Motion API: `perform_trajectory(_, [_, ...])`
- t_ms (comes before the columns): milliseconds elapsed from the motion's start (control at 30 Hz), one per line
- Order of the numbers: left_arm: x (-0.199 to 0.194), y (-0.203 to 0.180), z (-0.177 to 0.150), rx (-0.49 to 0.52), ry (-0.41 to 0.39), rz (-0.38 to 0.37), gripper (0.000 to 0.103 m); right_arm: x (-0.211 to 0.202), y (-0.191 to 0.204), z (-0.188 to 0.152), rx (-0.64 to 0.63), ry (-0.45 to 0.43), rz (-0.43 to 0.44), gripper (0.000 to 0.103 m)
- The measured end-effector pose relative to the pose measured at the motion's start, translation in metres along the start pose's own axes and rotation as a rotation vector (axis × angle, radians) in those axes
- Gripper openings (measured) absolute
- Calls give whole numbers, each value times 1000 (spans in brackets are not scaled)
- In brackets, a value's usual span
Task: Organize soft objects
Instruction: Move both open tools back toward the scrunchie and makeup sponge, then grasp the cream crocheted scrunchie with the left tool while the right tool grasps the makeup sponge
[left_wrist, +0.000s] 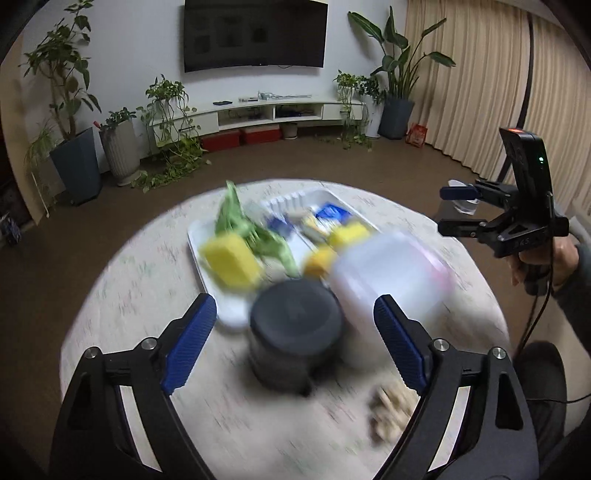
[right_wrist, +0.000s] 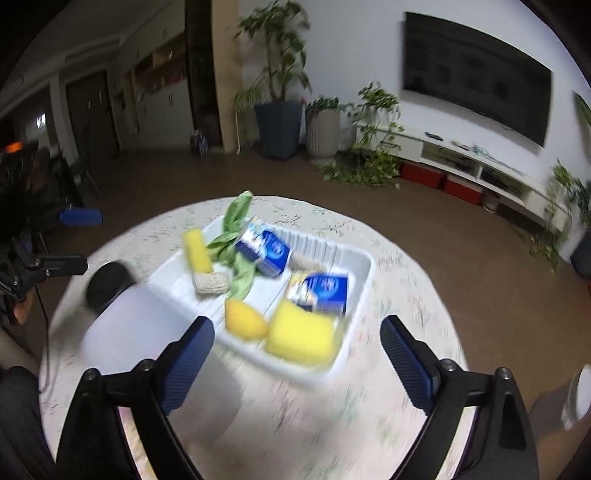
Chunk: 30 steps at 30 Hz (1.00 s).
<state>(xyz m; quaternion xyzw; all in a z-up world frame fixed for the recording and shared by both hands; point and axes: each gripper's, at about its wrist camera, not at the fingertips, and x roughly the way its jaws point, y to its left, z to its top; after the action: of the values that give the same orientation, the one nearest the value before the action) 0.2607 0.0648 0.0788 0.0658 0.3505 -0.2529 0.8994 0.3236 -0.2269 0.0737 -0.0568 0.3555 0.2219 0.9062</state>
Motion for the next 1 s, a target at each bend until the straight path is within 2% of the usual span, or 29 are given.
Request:
perform_trajectory(133, [-16, -17, -53, -126, -21, -34, 91, -34, 16, -58, 103, -26, 21, 99])
perform_trajectory(200, [-18, -22, -78, -213, -31, -61, 103, -42, 31, -85, 144, -12, 33, 102])
perform_trajectory(233, [-17, -26, -93, -269, -34, -80, 103, -44, 39, -95, 156, -2, 32, 103])
perform_trajectory(333, [-15, -42, -116, -306, -26, -59, 103, -47, 62, -119, 163, 26, 19, 103])
perform_trajectory(467, [-11, -64, -128, -291, -45, -16, 103, -44, 88, -134, 154, 45, -24, 103])
perform_trajectory(600, [7, -85, -125, -226, -19, 3, 103, -35, 99, -136, 110, 63, -100, 103])
perform_trajectory(767, [29, -91, -124, -211, 36, 17, 103, -22, 89, -135, 138, 78, -120, 100])
perform_trajectory(833, [36, -91, -121, -216, 58, 28, 103, -15, 85, -136, 149, 101, -120, 92])
perform_trajectory(900, [44, -92, -120, -215, 86, 49, 103, -8, 84, -137, 149, 116, -114, 88])
perform_trajectory(1000, [52, -86, -118, -227, 117, 78, 103, -1, 86, -137, 142, 132, -88, 87])
